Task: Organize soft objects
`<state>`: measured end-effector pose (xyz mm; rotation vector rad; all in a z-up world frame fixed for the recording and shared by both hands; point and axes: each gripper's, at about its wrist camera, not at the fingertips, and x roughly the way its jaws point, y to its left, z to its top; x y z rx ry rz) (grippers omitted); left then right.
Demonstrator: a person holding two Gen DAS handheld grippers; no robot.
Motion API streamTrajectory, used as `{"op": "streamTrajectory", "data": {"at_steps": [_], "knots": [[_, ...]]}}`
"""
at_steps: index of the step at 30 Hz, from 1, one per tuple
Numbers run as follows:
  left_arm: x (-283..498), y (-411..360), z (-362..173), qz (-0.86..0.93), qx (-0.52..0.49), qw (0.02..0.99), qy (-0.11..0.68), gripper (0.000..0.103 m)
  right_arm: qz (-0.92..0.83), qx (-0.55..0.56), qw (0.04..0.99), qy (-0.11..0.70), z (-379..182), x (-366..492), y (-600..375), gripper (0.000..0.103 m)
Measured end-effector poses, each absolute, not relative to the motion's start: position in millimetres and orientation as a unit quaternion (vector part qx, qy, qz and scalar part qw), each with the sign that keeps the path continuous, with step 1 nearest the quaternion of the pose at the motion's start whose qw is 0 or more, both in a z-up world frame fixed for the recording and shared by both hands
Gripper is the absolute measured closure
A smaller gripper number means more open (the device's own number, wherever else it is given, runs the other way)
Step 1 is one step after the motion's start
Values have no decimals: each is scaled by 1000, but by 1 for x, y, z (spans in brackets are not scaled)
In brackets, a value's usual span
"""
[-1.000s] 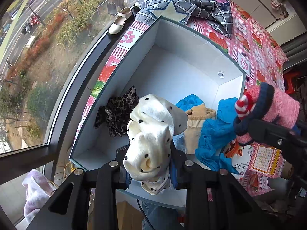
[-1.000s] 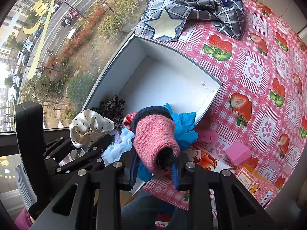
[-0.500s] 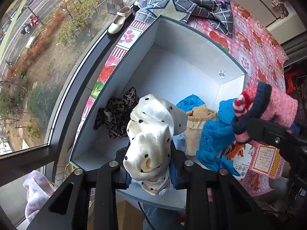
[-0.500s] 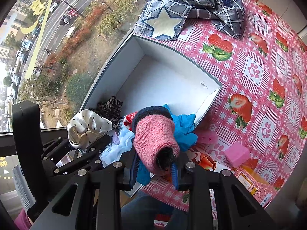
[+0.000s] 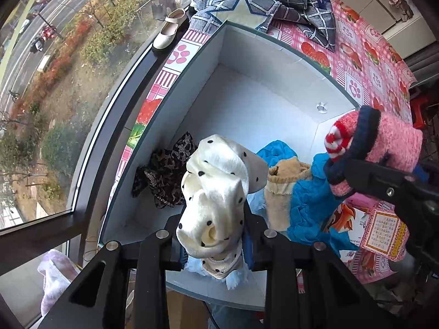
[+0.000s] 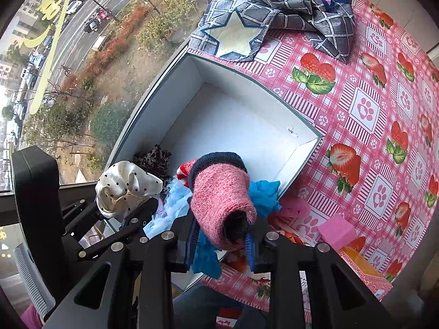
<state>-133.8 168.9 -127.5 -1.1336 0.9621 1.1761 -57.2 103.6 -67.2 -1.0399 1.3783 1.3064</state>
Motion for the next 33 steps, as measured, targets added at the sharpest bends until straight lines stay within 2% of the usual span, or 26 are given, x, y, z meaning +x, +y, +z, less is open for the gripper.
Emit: {"op": "streamTrajectory", "data": {"at_steps": [5, 7, 9, 10, 11, 12, 13, 14, 17, 18, 19, 21, 22, 23, 33], "knots": [[-131, 177, -127, 501, -486, 587, 411, 67, 528, -428, 470, 563, -73, -56, 112, 74], [-131, 178, -127, 498, -489, 589, 407, 58, 530, -429, 471, 560, -73, -56, 115, 74], [-132, 177, -126, 501, -488, 591, 402, 34, 533, -432, 466, 559, -74, -58, 117, 74], [-132, 176, -124, 506, -482, 594, 399, 28, 534, -432, 464, 560, -74, -58, 118, 73], [-131, 175, -123, 511, -475, 596, 398, 22, 534, -431, 463, 561, -74, -58, 118, 66], [-130, 174, -121, 512, -471, 598, 399, 22, 534, -431, 464, 560, -74, -57, 118, 60], [-130, 173, -121, 509, -469, 601, 400, 22, 534, -430, 467, 558, -73, -56, 117, 48], [-129, 173, -122, 506, -471, 603, 398, 22, 535, -430, 470, 555, -73, -55, 116, 44], [-131, 169, -124, 490, -486, 612, 386, 19, 532, -433, 468, 558, -71, -53, 115, 42], [-131, 168, -125, 488, -487, 611, 390, 18, 531, -432, 463, 564, -71, -52, 114, 36], [-130, 167, -127, 486, -485, 611, 394, 17, 531, -428, 459, 569, -70, -51, 113, 19], [-127, 165, -129, 484, -484, 612, 396, 0, 523, -435, 472, 561, -69, -48, 110, 10], [-127, 163, -128, 484, -482, 616, 393, 0, 523, -434, 471, 562, -68, -47, 108, 3], [-128, 161, -128, 485, -480, 618, 391, 0, 524, -429, 469, 567, -68, -44, 107, 1], [-135, 142, -105, 503, -448, 629, 388, 0, 538, -427, 477, 549, -51, -45, 89, 1]]}}
